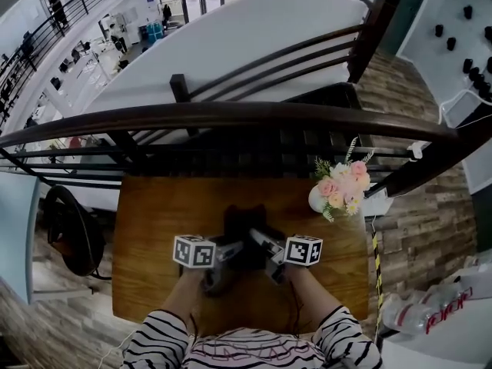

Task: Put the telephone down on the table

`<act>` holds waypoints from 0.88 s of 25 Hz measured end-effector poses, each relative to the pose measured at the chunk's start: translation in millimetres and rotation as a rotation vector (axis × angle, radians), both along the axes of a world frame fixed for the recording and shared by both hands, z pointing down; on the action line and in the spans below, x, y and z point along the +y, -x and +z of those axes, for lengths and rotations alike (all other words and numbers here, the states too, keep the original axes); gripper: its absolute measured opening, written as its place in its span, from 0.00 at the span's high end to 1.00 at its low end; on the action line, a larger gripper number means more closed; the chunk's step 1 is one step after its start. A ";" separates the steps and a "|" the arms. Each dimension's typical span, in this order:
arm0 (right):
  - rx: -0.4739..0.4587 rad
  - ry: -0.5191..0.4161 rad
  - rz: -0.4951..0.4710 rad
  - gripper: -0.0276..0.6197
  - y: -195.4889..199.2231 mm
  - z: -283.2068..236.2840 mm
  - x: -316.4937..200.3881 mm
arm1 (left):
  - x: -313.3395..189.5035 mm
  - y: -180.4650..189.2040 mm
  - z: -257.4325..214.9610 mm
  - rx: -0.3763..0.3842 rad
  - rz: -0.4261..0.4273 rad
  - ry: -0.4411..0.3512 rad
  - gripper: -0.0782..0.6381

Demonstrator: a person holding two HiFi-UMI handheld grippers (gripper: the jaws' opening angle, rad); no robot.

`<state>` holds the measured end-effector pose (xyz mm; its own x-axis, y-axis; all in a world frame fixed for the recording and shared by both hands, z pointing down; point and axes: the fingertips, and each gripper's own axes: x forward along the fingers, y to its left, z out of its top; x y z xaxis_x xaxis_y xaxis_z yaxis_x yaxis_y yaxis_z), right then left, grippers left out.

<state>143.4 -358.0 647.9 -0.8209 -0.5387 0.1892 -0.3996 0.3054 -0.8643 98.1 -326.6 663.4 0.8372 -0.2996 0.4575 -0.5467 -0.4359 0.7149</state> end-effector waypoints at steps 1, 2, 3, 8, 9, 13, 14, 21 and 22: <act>-0.002 -0.001 -0.002 0.63 -1.1 1.3 -6.5 | -6.3 -1.3 1.2 -0.002 -0.002 0.001 0.62; -0.005 0.000 -0.004 0.63 -1.7 2.7 -12.9 | -12.8 -2.4 2.5 -0.005 -0.004 0.001 0.62; -0.008 0.001 -0.006 0.63 -2.2 4.1 -19.0 | -19.2 -3.0 4.2 -0.008 -0.005 0.000 0.62; -0.006 0.001 -0.007 0.63 -5.6 14.1 -47.1 | -47.6 -6.6 15.0 -0.017 -0.003 0.005 0.62; -0.006 0.002 -0.005 0.63 -6.5 16.5 -53.2 | -53.8 -7.7 17.3 -0.019 -0.001 0.007 0.62; -0.018 0.004 0.006 0.63 -11.7 24.5 -72.1 | -73.2 -12.5 24.2 -0.036 0.005 0.007 0.62; -0.023 0.004 0.009 0.63 -12.6 26.7 -76.3 | -77.6 -13.0 25.5 -0.041 0.006 0.006 0.62; -0.037 -0.023 0.019 0.63 -16.5 33.5 -108.1 | -107.2 -15.3 33.0 -0.054 0.003 -0.003 0.62; -0.042 -0.027 0.016 0.63 -16.5 34.8 -111.3 | -110.3 -16.2 34.4 -0.055 0.002 -0.003 0.62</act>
